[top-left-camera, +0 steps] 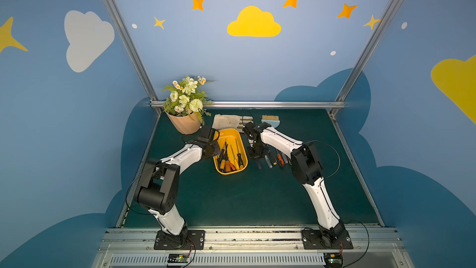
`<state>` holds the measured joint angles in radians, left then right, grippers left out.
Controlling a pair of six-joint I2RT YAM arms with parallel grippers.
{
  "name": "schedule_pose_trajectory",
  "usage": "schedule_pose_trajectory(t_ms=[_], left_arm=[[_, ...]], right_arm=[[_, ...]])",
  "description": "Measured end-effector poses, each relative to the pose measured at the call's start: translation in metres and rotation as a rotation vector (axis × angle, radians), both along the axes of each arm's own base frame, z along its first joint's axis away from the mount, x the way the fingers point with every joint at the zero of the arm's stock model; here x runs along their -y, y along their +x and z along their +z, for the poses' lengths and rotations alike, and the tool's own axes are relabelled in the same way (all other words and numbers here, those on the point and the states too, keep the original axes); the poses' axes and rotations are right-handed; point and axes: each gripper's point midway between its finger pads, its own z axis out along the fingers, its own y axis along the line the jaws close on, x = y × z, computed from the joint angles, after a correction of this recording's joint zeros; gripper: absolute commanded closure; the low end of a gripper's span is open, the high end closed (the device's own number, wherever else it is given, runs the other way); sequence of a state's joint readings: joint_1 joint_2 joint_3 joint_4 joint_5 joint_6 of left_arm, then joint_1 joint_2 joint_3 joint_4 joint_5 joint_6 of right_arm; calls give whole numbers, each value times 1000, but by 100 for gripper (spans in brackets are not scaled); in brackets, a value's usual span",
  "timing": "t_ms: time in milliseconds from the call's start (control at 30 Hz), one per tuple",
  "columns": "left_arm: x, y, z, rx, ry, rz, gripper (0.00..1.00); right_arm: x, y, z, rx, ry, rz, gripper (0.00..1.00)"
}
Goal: Take out the screwdriver from the storage box
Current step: Place the screwdriver at the center of the board.
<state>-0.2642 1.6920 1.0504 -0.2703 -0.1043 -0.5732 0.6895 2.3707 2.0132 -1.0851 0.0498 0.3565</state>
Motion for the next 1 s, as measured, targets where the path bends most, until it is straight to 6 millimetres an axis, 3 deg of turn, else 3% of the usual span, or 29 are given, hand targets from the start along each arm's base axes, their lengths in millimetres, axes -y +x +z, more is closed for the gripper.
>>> schedule_pose_trajectory(t_ms=[367, 800, 1000], left_arm=[[-2, 0, 0, -3, -1, 4, 98], [-2, 0, -1, -5, -3, 7, 98], [-2, -1, -1, -6, -4, 10, 98]], right_arm=[[27, 14, -1, 8, -52, -54, 100], [38, 17, -2, 9, -74, -71, 100], [38, 17, -2, 9, -74, -70, 84]])
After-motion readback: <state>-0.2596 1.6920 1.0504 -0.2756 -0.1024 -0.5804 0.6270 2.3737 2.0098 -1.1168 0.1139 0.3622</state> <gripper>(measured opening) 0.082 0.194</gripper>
